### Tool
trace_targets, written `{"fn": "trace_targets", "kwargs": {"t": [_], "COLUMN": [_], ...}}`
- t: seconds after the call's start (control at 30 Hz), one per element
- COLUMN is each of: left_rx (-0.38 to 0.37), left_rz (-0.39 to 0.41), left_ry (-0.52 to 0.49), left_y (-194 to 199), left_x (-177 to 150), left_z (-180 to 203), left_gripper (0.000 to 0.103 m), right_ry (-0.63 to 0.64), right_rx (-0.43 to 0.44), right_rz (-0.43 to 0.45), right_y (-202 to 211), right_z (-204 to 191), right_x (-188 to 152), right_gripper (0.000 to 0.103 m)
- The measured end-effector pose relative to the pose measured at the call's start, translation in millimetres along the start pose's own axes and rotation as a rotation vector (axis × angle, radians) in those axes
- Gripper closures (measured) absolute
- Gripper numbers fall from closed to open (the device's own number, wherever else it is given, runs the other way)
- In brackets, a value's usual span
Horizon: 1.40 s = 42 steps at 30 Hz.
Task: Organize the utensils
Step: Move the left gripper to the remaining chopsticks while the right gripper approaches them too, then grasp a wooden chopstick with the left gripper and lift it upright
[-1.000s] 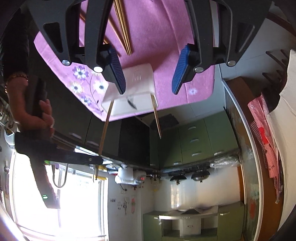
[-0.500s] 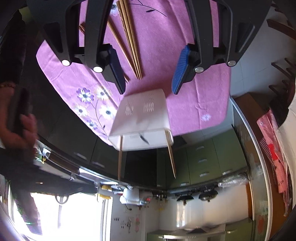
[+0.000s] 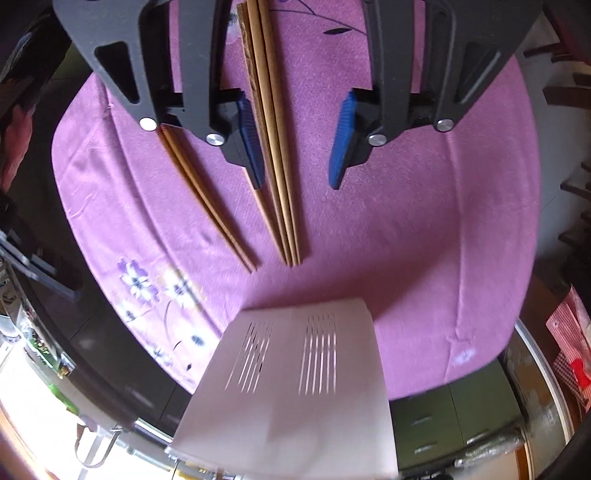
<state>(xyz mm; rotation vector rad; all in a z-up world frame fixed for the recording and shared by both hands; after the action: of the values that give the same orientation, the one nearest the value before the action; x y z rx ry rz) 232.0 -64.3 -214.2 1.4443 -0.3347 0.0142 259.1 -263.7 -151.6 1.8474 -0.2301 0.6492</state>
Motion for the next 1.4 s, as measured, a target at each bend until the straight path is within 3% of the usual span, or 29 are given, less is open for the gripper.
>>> {"fn": "trace_targets", "kwargs": {"t": [0.37,1.13,1.3,1.4], "left_rx": [0.015,0.087,0.082,0.082], "left_rz": [-0.057,-0.081,-0.071,-0.067], "left_ry": [0.0,-0.04,-0.04,-0.043], "left_y": [-20,-35,-36,-35], "left_x": [4,13,18,20], "left_z": [1,10,14,13], "left_gripper": [0.082,0.085,0.096,0.097], "right_ry": [-0.019,-0.004,-0.006,-0.002], "right_rx": [0.034,0.059,0.065,0.066], "right_rz": [-0.045,-0.061,-0.062,-0.07], "right_y": [-23,-24,-26,-27], "right_z": [3,-5,-5,-6], "right_x": [-3,-3,-3,-4], "right_gripper": [0.084,0.081,0.081,0.081]}}
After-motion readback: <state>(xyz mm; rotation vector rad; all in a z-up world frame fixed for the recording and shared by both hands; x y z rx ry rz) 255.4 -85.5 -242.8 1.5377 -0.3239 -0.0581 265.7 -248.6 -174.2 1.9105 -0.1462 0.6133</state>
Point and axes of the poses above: each gripper's, at about its wrist camera, not at the fingertips, and y roughly against the way its jaws point, z to its right, x to its top, the point moved 7 cm from there along -y, roughly the way its jaws point, and after that the axes turned 10 degrees about -z, right-handed, at the moved point
